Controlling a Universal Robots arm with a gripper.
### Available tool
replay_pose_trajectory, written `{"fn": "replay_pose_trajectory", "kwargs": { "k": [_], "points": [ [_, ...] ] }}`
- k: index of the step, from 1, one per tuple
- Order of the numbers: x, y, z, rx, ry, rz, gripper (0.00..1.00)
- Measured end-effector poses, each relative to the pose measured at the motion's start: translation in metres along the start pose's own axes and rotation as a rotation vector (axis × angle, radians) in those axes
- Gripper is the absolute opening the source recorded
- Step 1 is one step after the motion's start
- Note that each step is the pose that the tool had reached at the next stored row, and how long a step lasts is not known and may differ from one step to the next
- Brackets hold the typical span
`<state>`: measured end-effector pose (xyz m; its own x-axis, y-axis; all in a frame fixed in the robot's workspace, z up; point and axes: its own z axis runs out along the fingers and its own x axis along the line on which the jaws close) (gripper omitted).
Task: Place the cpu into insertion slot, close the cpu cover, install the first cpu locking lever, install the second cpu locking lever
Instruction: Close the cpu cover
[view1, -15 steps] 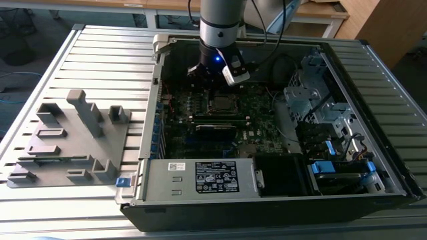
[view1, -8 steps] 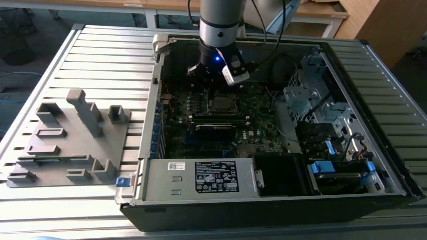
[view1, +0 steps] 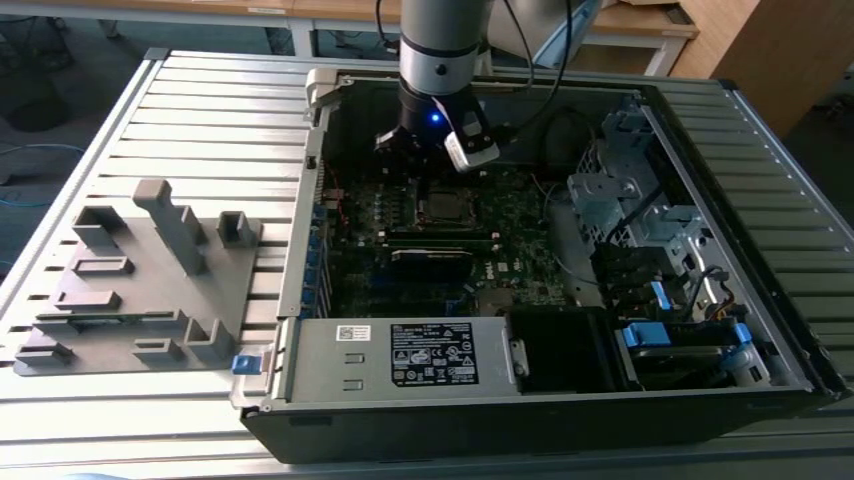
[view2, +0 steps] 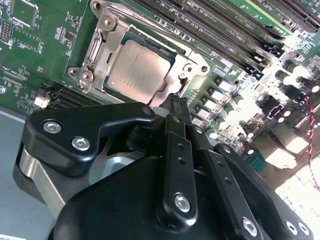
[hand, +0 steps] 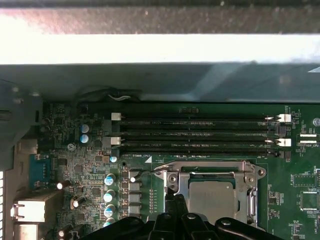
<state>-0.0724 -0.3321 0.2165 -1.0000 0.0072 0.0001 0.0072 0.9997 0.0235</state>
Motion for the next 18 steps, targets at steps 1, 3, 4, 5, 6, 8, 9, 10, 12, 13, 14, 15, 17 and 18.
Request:
{"fn": "replay_pose_trajectory", "kwargs": {
  "k": [1, 3, 4, 5, 6, 8, 9, 10, 12, 13, 14, 15, 17, 18],
  "points": [
    [-0.0002, 0.0000, 0.0000, 0.0000, 0.0000, 0.000, 0.11],
    [-0.0026, 0.0000, 0.0001, -0.0001, 0.0000, 0.000, 0.11],
    [-0.0043, 0.0000, 0.0001, 0.0000, 0.0001, 0.000, 0.11],
    [-0.0064, 0.0000, 0.0001, 0.0000, 0.0000, 0.000, 0.11],
    [-0.0086, 0.0000, 0.0001, 0.0000, 0.0001, 0.000, 0.11],
    [-0.0127, 0.0001, 0.0001, 0.0000, 0.0000, 0.000, 0.11],
    [-0.0144, 0.0001, 0.0001, 0.0000, 0.0001, 0.000, 0.11],
    [-0.0160, 0.0001, 0.0001, 0.0000, 0.0000, 0.000, 0.11],
    [-0.0192, 0.0001, 0.0000, 0.0001, 0.0001, 0.000, 0.11],
    [-0.0204, 0.0001, 0.0000, 0.0001, 0.0001, 0.000, 0.11],
    [-0.0208, 0.0001, 0.0001, 0.0000, 0.0001, 0.000, 0.11],
    [-0.0208, 0.0001, 0.0001, -0.0001, 0.0000, 0.000, 0.11],
    [-0.0209, 0.0002, 0.0001, -0.0001, -0.0013, 0.000, 0.11],
    [-0.0209, 0.0002, 0.0004, 0.0000, -0.0066, 0.000, 0.11]
  ]
}}
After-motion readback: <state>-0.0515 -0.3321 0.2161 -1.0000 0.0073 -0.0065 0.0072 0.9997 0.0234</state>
